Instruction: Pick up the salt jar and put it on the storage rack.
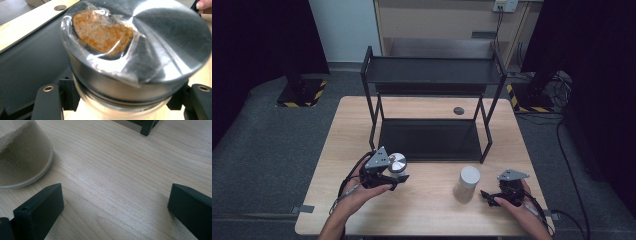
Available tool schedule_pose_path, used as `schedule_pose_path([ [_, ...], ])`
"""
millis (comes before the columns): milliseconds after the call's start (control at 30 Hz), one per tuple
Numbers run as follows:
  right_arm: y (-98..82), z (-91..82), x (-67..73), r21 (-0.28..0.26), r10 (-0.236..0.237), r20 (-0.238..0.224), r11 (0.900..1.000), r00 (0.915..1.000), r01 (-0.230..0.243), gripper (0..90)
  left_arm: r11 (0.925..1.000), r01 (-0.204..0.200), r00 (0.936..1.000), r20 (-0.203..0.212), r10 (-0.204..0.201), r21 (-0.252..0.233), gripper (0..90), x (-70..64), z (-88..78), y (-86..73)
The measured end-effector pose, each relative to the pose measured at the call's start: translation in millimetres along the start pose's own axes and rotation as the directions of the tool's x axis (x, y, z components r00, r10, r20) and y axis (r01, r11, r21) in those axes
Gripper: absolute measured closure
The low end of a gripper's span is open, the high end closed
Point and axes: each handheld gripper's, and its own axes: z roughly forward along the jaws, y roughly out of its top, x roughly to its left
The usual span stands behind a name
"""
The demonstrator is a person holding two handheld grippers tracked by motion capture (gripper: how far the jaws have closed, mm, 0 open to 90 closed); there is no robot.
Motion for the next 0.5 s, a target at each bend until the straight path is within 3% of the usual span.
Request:
schedule_pose_path([
  [500, 0.0, 0.0, -0.1, 0.000, 0.000, 0.000, 1.000, 1.0000, 0.000, 1.3, 0.9993, -0.037, 0.9989, 0.028, 0.037, 0.006, 29.8, 6.3, 2.3, 25.7],
])
